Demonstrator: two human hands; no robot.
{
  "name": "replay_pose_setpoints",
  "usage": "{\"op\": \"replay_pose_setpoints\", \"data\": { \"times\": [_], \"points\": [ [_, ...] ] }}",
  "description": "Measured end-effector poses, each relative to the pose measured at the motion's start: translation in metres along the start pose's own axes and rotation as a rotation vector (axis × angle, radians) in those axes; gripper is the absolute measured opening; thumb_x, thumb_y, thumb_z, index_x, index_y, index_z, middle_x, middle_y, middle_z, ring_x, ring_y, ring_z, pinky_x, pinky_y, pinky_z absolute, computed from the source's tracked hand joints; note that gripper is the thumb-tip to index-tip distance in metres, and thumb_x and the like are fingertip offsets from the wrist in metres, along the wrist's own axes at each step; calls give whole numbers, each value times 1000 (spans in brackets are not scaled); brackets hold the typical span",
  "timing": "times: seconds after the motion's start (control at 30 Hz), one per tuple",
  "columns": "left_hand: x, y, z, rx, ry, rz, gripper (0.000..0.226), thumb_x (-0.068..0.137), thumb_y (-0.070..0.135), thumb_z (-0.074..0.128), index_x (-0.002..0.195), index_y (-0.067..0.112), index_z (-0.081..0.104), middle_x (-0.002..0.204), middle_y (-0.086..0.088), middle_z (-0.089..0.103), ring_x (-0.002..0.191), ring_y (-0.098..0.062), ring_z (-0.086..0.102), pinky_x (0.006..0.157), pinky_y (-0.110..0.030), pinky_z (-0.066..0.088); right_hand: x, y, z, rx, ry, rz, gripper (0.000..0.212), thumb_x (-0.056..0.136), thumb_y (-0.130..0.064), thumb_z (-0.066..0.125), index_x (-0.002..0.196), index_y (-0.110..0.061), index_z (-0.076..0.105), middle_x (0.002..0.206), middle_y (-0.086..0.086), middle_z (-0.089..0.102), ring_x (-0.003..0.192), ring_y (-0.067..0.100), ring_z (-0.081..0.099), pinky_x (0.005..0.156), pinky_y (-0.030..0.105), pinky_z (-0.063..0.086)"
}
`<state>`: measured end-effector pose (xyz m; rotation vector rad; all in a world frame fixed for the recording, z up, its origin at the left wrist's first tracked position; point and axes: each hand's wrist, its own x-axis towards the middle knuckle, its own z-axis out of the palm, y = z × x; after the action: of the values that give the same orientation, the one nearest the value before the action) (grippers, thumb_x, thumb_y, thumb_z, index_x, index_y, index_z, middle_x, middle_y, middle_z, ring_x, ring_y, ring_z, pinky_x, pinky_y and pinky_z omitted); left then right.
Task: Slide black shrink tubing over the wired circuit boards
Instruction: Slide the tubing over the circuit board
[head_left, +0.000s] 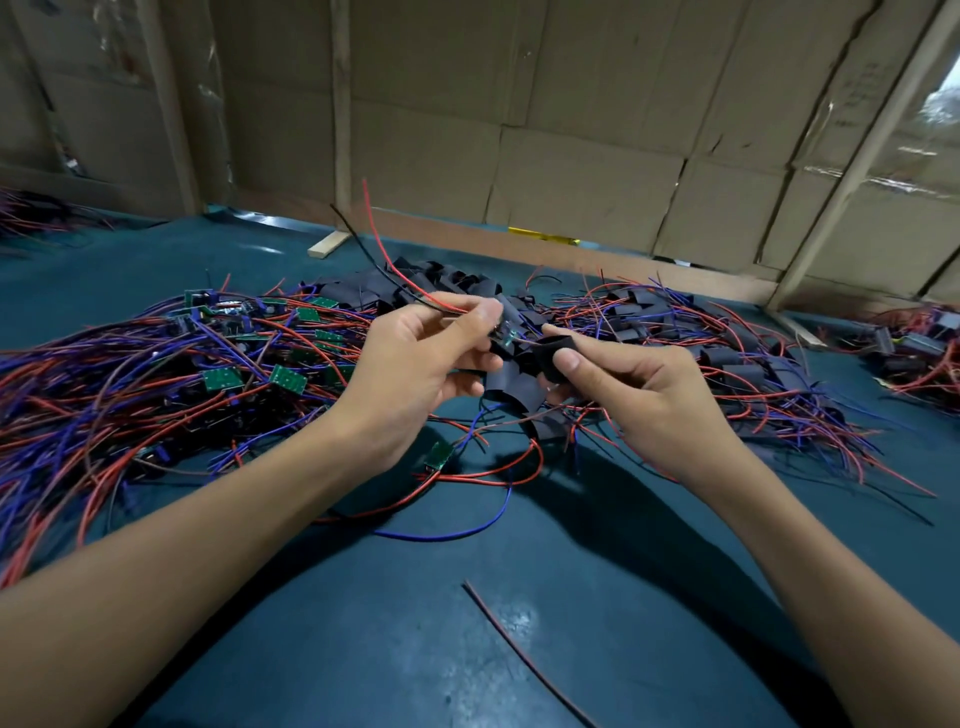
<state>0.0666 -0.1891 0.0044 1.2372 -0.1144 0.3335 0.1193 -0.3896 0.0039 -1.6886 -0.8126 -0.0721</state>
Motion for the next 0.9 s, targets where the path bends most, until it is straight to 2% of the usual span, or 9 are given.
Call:
{"op": "replay_pose_setpoints", "data": {
  "times": [0.13,0.33,0.47,0.53,0.6,0.63,0.67,0.73,0.9],
  "points": [
    [-3,-2,2,-2,-108,9,25,84,25,72,104,10,73,78,1,68,73,-16,67,56,-23,49,1,-3,-2,71,-30,31,34,87,-23,67,121,-22,70,105,-13,76,84,9,69,87,21,56],
    [-3,-2,1,-42,-102,-4,27,82,23,72,105,8,73,77,-1,67,72,-18,68,56,-24,50,3,-2,-5,203,-47,107,38,74,-20,78,113,-21,77,110,-6,76,105,4,68,91,16,51],
    [-3,-2,1,-44,-98,-8,25,83,21,71,105,8,73,76,-1,68,71,-18,68,56,-24,51,3,-1,-5,383,-94,210,39,67,-28,81,105,-19,81,102,5,78,91,19,73,86,24,57],
    [-3,-3,2,-47,-100,-13,23,83,21,71,103,9,73,76,0,68,71,-17,68,57,-24,51,3,0,-6,430,-107,225,38,69,-24,81,106,-14,80,103,10,77,93,22,73,85,26,58],
    [-3,-3,3,-57,-92,-20,24,82,22,72,103,9,73,75,0,66,69,-17,68,56,-24,51,4,1,-6,348,-87,205,38,69,-22,82,106,-16,80,91,22,72,93,26,69,95,34,57],
    [-3,-4,4,-60,-83,-25,25,81,22,72,102,8,73,74,0,66,69,-17,68,56,-24,51,4,2,-6,281,-64,181,39,68,-23,83,106,-19,80,81,27,61,89,25,63,97,35,54],
    [-3,-5,4,-62,-73,-30,26,80,23,73,101,8,73,74,0,66,69,-17,69,55,-24,51,4,3,-6,232,-42,150,40,68,-23,83,107,-19,80,77,19,52,85,22,56,93,33,50],
    [-3,-7,5,-68,-55,-34,26,79,24,74,98,7,73,74,-3,64,68,-19,69,54,-24,51,4,4,-4,206,-11,83,43,69,-18,83,112,-17,78,87,9,56,84,19,48,87,35,44],
    [-1,-8,4,-72,-37,-32,23,79,22,74,94,5,71,75,-7,63,69,-21,69,54,-26,51,1,6,0,-44,37,-77,52,72,-23,83,122,-14,72,108,-4,70,83,10,54,82,27,46]
  ]
}}
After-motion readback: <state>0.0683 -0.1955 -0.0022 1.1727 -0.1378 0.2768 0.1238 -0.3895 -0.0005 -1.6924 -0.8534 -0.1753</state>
